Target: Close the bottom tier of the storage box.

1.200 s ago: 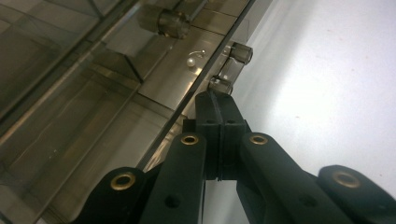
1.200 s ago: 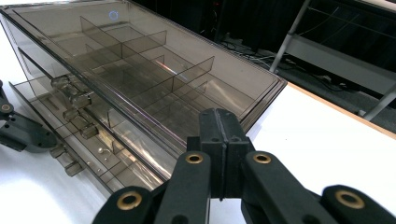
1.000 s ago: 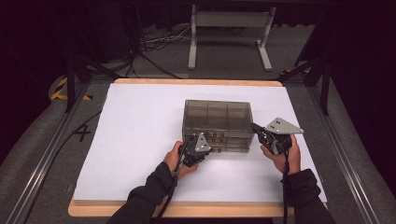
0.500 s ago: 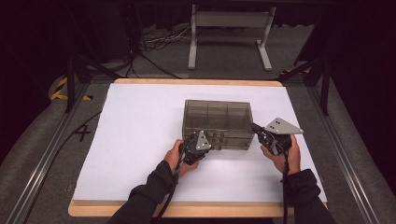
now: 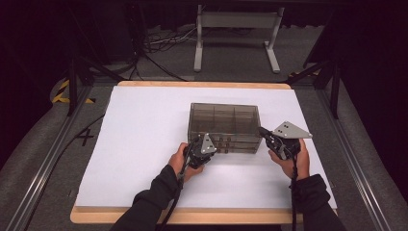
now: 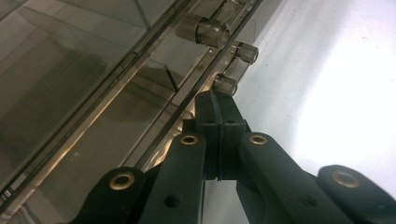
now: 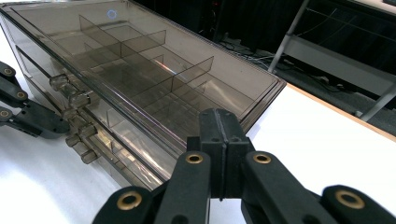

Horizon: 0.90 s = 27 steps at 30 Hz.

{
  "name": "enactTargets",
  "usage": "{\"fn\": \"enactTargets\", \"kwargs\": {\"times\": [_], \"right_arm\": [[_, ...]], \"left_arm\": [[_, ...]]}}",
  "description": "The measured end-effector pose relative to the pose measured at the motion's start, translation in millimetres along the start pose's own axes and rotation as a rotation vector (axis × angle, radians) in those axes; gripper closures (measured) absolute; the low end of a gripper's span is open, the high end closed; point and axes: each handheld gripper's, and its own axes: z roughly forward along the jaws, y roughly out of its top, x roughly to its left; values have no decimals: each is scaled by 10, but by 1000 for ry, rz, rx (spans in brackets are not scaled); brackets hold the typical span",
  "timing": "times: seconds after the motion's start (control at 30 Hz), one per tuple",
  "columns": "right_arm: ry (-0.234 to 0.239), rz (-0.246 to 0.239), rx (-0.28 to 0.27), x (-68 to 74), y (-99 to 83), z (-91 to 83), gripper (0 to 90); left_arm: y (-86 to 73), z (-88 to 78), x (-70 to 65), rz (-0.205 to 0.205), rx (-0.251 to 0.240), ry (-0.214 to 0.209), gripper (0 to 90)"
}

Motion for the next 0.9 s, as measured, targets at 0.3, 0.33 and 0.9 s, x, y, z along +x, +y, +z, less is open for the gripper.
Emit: {"fn": "enactTargets", "kwargs": {"times": [0.3,0.33,0.9], "right_arm": [[-1,-2,0,1,0,0,900],[1,-2,0,1,0,1,900],[1,2,1,4,1,-5,900]], "left_arm": [[-7,5,10,-6,-3,10,900],[-8,5,11,-6,-3,9,900],[-10,-5,13,-1,0,12,900]]}}
